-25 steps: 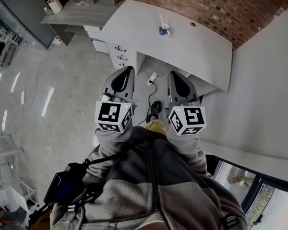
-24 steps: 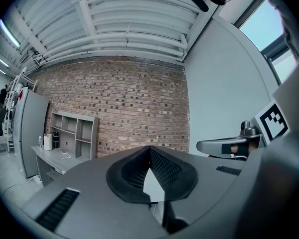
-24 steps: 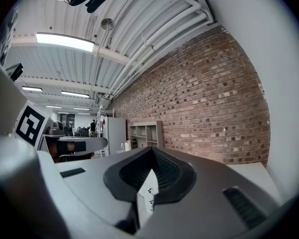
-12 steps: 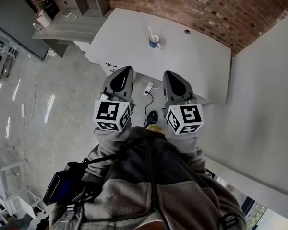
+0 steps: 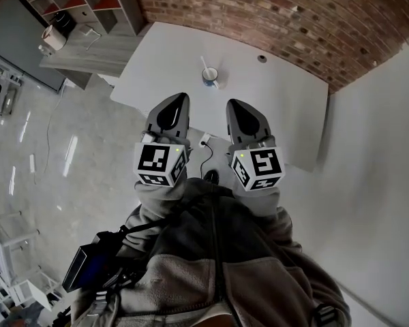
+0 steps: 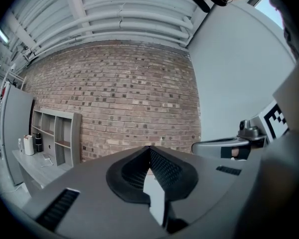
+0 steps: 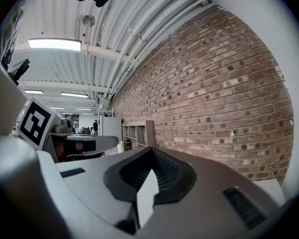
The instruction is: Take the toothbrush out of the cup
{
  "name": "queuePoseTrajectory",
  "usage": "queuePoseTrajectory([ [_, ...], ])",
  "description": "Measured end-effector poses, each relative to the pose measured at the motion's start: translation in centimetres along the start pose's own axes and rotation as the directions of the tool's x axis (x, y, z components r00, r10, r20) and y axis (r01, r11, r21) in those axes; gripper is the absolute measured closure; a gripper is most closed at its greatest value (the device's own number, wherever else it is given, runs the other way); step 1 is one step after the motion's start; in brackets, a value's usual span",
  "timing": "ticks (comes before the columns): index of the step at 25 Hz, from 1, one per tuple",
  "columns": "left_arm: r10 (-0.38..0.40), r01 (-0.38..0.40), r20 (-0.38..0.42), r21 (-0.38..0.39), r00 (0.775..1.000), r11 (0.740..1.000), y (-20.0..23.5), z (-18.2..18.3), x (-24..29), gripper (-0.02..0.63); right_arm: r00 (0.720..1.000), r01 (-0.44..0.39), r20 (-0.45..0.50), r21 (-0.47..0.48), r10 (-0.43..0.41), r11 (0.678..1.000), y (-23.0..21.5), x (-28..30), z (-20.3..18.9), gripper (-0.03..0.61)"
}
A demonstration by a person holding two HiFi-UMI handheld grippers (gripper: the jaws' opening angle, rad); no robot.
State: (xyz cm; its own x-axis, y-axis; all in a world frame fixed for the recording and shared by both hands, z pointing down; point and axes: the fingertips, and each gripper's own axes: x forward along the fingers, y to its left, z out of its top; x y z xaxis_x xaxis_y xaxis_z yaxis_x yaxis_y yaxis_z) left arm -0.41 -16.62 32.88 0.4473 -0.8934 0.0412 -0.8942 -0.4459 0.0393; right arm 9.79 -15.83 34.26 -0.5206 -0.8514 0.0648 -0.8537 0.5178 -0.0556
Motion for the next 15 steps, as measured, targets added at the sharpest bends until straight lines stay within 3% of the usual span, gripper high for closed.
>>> queuePoseTrajectory([
  [6,0.002,-0.003,-0.016,-0.022,1.000,1.000,1.0,-1.4,3.0,0.609,1.000,-0.013,0.021,-0.027,0.013,1.000,-1.5,2.8,-0.3,0.578],
  [15,-0.004,0.003,-0.056,-0.026,0.998,1.000,3.7,-5.3,6.5,0.609,1.000,-0.008,-0.029,-0.050,0.007,0.999,-2.6,7.2,-3.5,0.578],
])
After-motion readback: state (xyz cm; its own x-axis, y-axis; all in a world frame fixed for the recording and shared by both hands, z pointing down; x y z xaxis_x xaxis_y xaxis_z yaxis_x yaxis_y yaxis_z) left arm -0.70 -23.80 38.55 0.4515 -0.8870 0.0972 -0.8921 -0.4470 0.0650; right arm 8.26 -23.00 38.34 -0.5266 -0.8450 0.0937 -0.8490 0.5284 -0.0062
